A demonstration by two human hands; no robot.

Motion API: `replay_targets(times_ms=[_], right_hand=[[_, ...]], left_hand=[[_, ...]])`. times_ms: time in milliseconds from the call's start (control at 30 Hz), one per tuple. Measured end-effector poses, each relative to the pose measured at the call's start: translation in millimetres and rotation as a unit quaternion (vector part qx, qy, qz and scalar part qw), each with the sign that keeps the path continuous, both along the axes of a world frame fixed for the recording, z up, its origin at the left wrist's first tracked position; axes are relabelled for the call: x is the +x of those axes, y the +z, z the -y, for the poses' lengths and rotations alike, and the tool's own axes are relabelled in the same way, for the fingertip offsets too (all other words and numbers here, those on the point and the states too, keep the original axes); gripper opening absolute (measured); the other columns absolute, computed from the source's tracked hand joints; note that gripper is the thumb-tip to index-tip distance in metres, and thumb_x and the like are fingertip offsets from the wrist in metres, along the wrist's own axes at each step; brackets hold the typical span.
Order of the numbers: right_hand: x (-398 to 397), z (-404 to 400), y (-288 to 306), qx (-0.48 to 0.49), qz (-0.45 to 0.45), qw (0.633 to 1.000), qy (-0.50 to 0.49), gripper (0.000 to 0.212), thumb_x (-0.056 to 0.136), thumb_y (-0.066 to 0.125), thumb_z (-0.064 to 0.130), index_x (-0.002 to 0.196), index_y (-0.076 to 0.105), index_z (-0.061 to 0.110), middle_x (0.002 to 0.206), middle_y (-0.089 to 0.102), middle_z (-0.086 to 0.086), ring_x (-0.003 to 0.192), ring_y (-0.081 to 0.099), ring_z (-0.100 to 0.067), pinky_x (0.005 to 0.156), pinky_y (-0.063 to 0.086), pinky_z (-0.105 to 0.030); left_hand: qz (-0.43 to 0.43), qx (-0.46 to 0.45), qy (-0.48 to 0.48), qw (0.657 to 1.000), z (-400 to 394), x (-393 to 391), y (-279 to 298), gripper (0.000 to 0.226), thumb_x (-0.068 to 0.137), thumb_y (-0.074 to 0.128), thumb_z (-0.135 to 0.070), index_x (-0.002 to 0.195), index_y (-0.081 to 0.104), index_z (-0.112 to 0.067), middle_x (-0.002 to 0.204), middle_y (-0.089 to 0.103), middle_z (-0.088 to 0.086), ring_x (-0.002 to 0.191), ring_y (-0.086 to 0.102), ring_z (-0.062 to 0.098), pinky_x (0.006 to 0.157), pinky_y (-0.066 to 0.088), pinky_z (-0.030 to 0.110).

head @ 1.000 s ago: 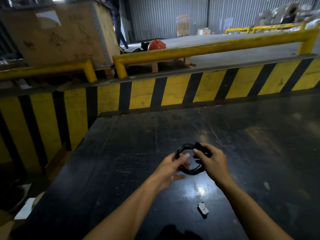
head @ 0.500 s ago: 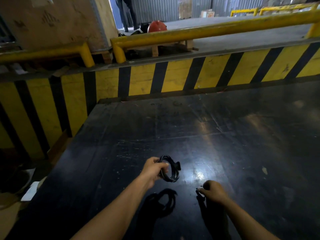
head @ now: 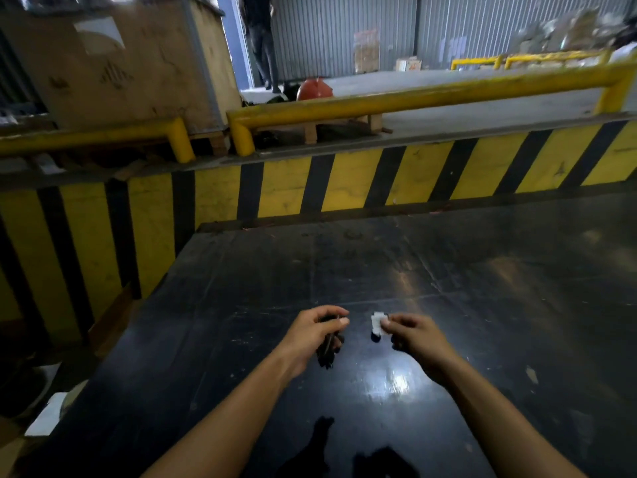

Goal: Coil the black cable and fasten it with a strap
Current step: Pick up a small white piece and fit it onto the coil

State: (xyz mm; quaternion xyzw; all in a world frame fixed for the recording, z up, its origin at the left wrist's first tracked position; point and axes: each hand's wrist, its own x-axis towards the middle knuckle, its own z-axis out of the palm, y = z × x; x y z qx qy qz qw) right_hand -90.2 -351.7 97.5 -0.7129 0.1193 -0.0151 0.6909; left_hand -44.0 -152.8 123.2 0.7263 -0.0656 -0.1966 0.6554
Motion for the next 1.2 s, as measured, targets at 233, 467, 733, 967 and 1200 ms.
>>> replay_targets(times_ms=[233, 467, 733, 967, 1200], right_hand=[[13, -4, 101, -0.027, 0.165, 0.986, -0.007, 0.014, 0.082, 0.068, 0.003, 0.08, 0.055, 0.005, 0.061, 0.054, -0.002, 0.052, 0.05, -0.013, 0.048, 0.041, -0.024], [9, 11, 144, -0.188, 0.245, 0.949, 0.067, 0.025, 0.08, 0.071, 0.009, 0.096, 0.068, 0.028, 0.082, 0.069, 0.007, 0.075, 0.065, 0.0, 0.064, 0.053, -0.018], [11, 21, 165, -0.308, 0.292, 0.905, 0.012, 0.009, 0.084, 0.068, 0.023, 0.09, 0.074, 0.02, 0.084, 0.073, 0.004, 0.078, 0.067, -0.006, 0.069, 0.054, -0.027], [14, 17, 170, -0.093, 0.282, 0.946, -0.131, 0.013, 0.094, 0.053, 0.021, 0.094, 0.065, 0.016, 0.078, 0.064, 0.002, 0.06, 0.057, 0.001, 0.049, 0.045, -0.013], [3, 16, 178, -0.084, 0.253, 0.964, -0.008, 0.02, 0.096, 0.046, 0.025, 0.095, 0.064, 0.019, 0.098, 0.067, -0.004, 0.093, 0.063, -0.016, 0.075, 0.049, -0.029]], left_hand=[[0.082, -0.034, -0.108, 0.99, 25, 10, 67, 0.014, 0.084, 0.067, -0.022, 0.095, 0.072, -0.014, 0.077, 0.067, 0.001, 0.061, 0.061, 0.011, 0.064, 0.052, 0.025], [0.132, -0.021, -0.138, 0.981, 28, 18, 118, 0.016, 0.092, 0.055, -0.015, 0.101, 0.065, -0.006, 0.078, 0.065, 0.004, 0.063, 0.06, 0.016, 0.059, 0.05, 0.025], [0.141, -0.014, -0.182, 0.973, 37, 10, 153, 0.015, 0.097, 0.044, -0.013, 0.09, 0.057, -0.011, 0.079, 0.06, 0.007, 0.057, 0.056, 0.015, 0.056, 0.047, 0.024], [0.186, -0.006, -0.21, 0.96, 47, -4, 167, 0.013, 0.096, 0.046, -0.014, 0.089, 0.057, -0.011, 0.075, 0.057, 0.003, 0.054, 0.053, 0.011, 0.053, 0.046, 0.02], [0.087, -0.061, -0.076, 0.991, 33, 13, 183, 0.023, 0.096, 0.048, -0.033, 0.1, 0.055, -0.013, 0.062, 0.048, 0.001, 0.036, 0.033, 0.007, 0.036, 0.028, 0.019]])
